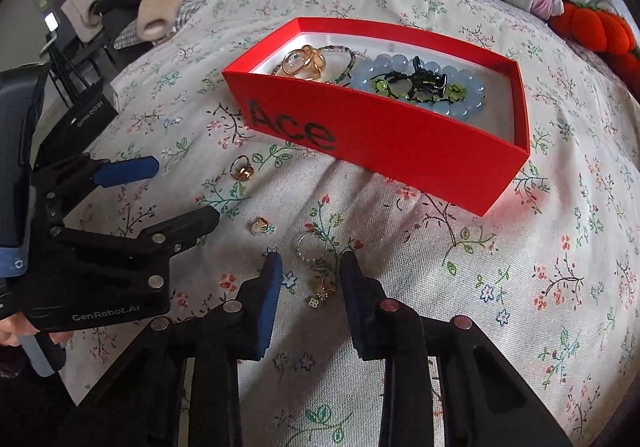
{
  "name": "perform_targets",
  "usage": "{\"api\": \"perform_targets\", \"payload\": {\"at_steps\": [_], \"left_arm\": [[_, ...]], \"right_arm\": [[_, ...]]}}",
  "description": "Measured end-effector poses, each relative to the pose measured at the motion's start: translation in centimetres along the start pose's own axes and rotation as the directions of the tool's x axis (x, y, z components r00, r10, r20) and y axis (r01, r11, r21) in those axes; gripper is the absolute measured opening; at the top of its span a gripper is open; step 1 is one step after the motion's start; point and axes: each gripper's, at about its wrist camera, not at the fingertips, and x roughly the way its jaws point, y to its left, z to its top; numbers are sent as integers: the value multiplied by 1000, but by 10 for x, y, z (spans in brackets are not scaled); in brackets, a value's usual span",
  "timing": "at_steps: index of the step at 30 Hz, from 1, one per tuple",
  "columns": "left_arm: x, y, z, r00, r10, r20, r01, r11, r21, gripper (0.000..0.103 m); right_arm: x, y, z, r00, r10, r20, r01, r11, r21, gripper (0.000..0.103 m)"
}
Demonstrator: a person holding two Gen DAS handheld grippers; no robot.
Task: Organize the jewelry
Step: 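Grasp a gold dangle earring with the left tool while the right tool grasps the small silver ring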
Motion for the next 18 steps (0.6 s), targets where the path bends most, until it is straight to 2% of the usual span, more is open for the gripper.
{"api": "perform_targets", "payload": {"at_steps": [4, 8, 9, 11, 12, 18], "left_arm": [[1, -1, 2, 1000, -5, 7, 5, 1000, 6, 75], [1, -2, 6, 1000, -22, 12, 22, 1000, 13, 65], [1, -3, 7, 1000, -27, 12, 26, 1000, 14, 63], [1, -4, 8, 999, -38, 13, 38, 999, 16, 56], [1, -5, 9, 999, -44, 14, 44, 999, 16, 55], [3, -14, 14, 996, -91, 17, 90, 995, 38, 41]], "right_arm": [[5, 6, 1, 1000, -13, -4, 13, 999, -29, 32], [9, 11, 3, 999, -37, -2, 36, 997, -63, 32], [10, 12, 4, 999, -43, -3, 43, 997, -69, 30], [10, 15, 5, 998, -55, -7, 54, 995, -83, 18], [10, 15, 5, 999, -53, -11, 52, 995, -82, 17], [5, 11, 6, 999, -37, -21, 36, 997, -61, 16]]}}
